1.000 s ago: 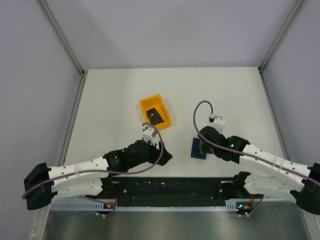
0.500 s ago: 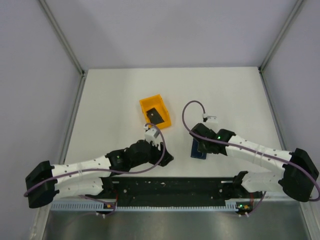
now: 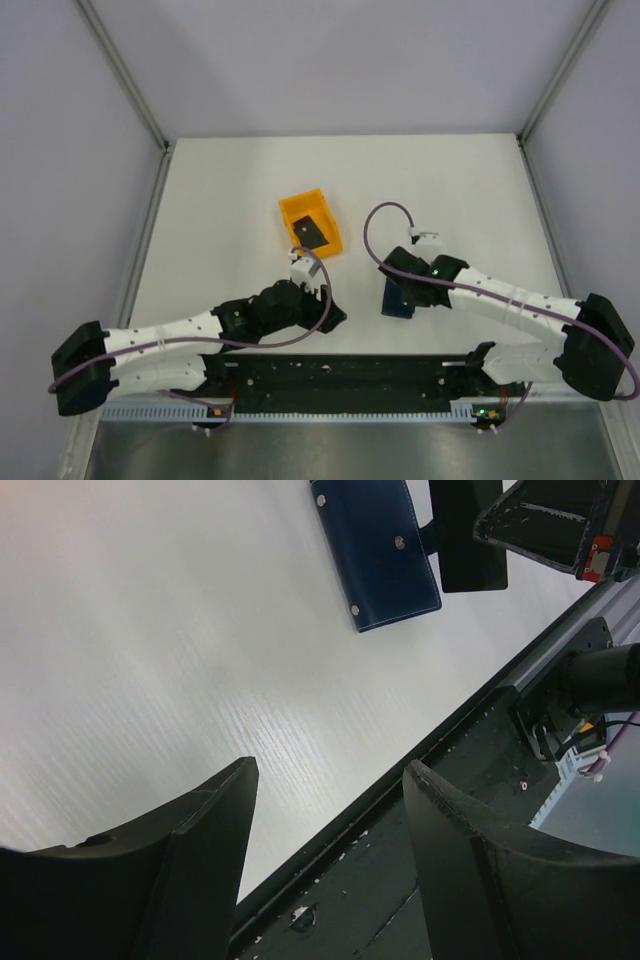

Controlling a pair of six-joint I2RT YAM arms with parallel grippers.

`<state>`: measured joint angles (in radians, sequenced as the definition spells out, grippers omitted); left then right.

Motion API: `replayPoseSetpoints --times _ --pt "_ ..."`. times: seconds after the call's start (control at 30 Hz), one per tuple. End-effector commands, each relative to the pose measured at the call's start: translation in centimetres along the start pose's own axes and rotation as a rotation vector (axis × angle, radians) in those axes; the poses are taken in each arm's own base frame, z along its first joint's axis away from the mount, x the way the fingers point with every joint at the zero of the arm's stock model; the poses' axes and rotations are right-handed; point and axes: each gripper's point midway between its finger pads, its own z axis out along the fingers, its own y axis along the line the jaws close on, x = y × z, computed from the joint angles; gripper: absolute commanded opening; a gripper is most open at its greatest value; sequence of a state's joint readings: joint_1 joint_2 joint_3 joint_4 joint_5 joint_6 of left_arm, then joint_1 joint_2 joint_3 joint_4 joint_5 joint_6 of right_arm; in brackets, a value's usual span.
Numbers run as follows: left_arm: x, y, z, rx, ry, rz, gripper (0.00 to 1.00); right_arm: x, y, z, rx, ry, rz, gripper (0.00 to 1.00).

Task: Put the credit cards into the card holder
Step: Turn over the card slot in the card holder.

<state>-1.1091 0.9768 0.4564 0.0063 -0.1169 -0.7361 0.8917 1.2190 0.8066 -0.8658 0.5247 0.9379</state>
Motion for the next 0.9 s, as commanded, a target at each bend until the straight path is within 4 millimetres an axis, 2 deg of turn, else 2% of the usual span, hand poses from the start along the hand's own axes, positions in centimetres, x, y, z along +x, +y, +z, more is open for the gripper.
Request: replayPoseSetpoints --times 0.0,0.33,0.7,0.87 --pt "-1.3 -1.1 0.2 0.028 -0.034 0.014 0.66 -1.0 -0.9 -0.3 0.049 -0.027 0.028 0.0" --pt "-1.1 -0.6 0.6 0.003 -0.028 0.033 0.64 -0.7 -1.9 0.6 0.035 -0.019 0.044 0.0" --pt "-0.7 -0.7 1.5 -0.003 -0.001 0.037 0.59 -0.2 0.4 1.7 -0.134 -0.012 0.057 0.0" --pt "-0.6 -0.5 1.7 -0.008 0.0 0.038 0.59 0.1 0.6 1.8 -0.158 -0.007 0.069 0.0"
